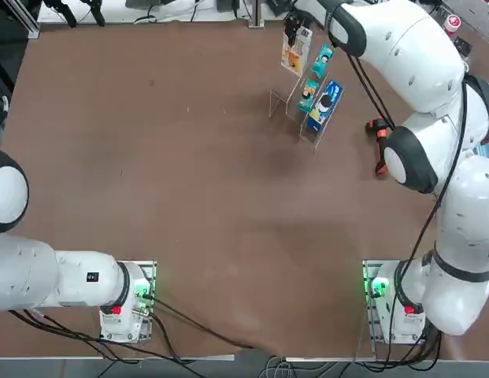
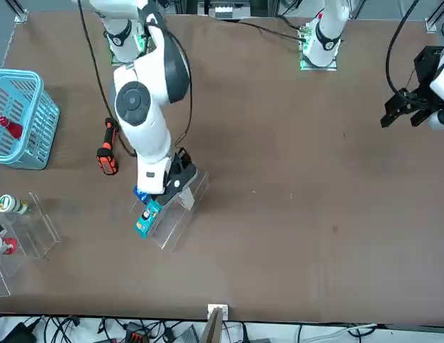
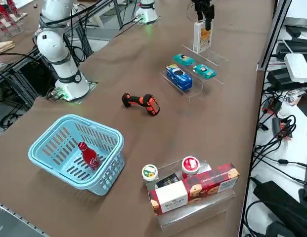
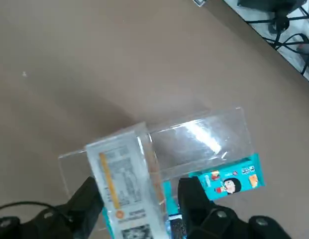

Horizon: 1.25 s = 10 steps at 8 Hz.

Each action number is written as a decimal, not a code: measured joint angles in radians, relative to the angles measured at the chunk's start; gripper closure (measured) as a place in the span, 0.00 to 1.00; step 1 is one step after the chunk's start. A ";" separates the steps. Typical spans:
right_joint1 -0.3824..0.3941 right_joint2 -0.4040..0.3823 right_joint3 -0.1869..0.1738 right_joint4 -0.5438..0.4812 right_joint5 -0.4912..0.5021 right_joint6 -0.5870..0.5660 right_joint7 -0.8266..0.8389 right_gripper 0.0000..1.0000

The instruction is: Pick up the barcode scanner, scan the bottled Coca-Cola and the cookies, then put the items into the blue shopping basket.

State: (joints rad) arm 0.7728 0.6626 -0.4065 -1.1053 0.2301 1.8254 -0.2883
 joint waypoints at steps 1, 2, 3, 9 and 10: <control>-0.003 0.001 0.000 0.000 0.000 0.000 0.000 0.17; -0.002 0.000 0.000 0.000 0.001 0.000 0.000 0.41; -0.001 0.000 0.000 0.000 0.001 0.000 0.000 0.58; -0.029 -0.016 -0.016 0.033 0.001 -0.109 0.000 0.60; -0.067 -0.048 -0.021 0.052 0.000 -0.185 -0.030 0.60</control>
State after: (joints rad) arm 0.7060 0.6149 -0.4275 -1.0529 0.2306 1.6401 -0.3187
